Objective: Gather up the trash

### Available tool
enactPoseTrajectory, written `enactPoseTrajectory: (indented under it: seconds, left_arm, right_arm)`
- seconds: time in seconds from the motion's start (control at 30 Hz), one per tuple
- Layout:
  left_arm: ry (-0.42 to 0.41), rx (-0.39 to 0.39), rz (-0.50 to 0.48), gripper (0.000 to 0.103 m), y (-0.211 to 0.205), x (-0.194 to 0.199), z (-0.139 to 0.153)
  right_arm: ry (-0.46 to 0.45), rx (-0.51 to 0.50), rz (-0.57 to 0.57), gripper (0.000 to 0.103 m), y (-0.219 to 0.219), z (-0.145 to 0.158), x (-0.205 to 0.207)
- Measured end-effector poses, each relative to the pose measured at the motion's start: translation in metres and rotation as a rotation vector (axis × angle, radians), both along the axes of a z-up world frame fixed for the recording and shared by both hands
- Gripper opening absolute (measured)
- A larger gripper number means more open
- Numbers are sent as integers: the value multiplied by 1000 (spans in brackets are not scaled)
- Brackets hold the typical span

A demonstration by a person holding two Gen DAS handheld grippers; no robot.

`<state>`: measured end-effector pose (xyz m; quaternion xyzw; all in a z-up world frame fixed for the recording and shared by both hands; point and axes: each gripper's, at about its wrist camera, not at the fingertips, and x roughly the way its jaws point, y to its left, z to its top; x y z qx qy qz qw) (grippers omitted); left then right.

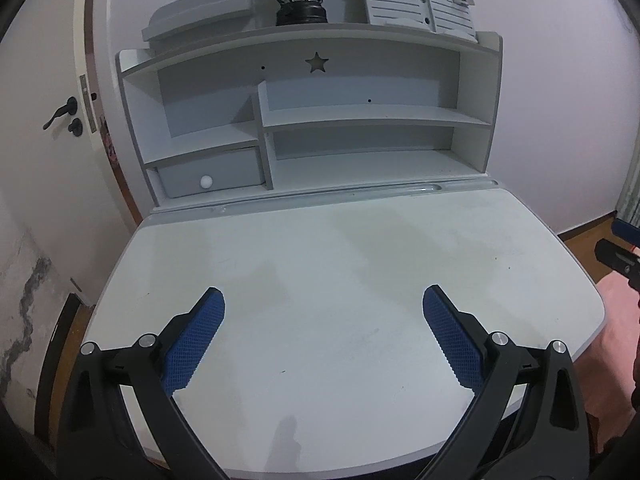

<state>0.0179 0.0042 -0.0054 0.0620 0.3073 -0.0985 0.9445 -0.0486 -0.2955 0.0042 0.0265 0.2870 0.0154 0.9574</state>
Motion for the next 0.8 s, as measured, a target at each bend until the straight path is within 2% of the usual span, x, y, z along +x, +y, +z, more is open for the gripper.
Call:
enactPoseTrajectory:
  seconds: [0.8]
  left_arm:
    - [-19,-4,15,96,3,-12,9]
  right_arm:
    - [-39,-33,1,96,11,14,-11]
